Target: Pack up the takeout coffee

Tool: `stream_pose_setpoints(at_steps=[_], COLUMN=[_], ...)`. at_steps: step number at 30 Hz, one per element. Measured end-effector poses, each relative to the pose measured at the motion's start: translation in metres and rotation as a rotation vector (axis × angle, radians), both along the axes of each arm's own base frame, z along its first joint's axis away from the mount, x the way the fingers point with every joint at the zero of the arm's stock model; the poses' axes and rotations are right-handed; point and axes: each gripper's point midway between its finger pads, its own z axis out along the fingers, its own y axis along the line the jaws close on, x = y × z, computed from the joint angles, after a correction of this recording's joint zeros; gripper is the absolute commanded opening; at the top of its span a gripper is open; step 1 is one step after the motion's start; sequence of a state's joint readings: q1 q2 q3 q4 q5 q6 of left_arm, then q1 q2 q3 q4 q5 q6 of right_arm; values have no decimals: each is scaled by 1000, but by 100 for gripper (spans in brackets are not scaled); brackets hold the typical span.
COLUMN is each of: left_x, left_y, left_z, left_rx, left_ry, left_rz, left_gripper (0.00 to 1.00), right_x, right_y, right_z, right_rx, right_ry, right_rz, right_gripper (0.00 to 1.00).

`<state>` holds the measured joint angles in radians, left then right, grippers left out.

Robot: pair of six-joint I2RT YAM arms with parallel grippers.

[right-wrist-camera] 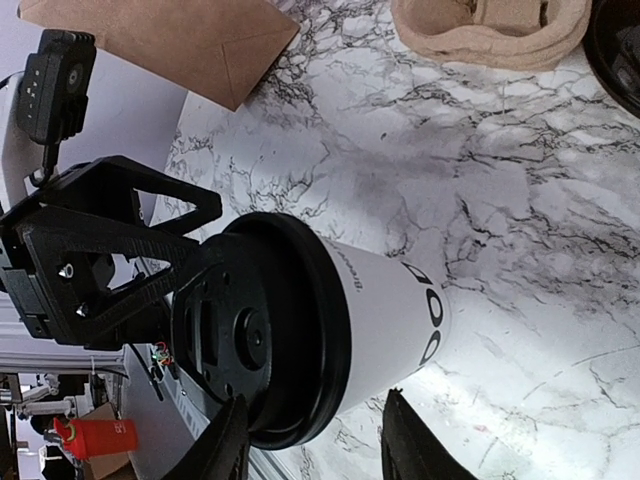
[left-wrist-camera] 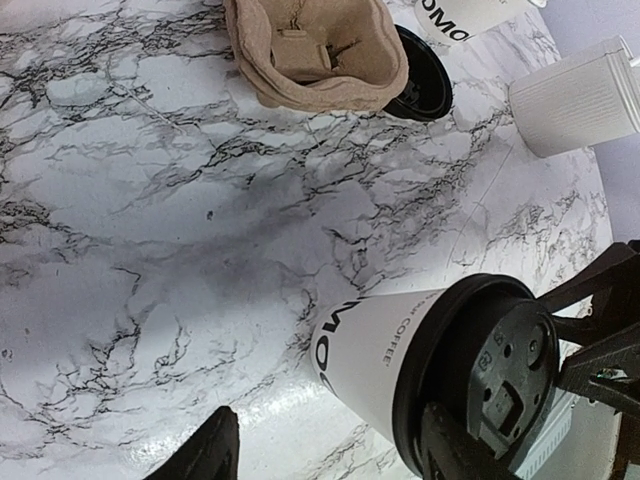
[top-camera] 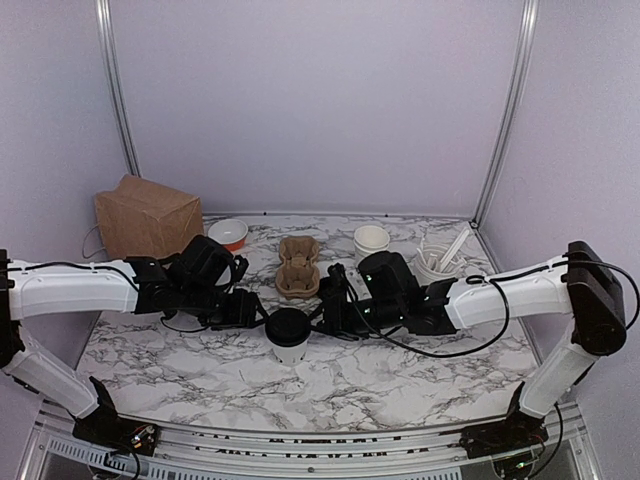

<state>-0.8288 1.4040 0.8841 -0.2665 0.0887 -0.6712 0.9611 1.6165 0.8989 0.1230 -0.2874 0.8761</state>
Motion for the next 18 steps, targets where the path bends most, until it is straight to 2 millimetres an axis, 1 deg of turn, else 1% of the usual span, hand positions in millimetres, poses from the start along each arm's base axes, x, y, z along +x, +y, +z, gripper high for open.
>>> stream_pose_setpoints(at_steps=[10,18], left_x=[-3,-3], left_y=[0,-1], left_z=[-4,-4], left_rx=[-4,-10], left_ry=[8,13], left_rz=[-2,7], left_gripper=[62,62], right_x=[1,0], right_y=[1,0], right_z=[0,-1], right_rx=[5,-6], right_ry=[3,-10], right_rz=[-4,7], right_gripper=[44,52])
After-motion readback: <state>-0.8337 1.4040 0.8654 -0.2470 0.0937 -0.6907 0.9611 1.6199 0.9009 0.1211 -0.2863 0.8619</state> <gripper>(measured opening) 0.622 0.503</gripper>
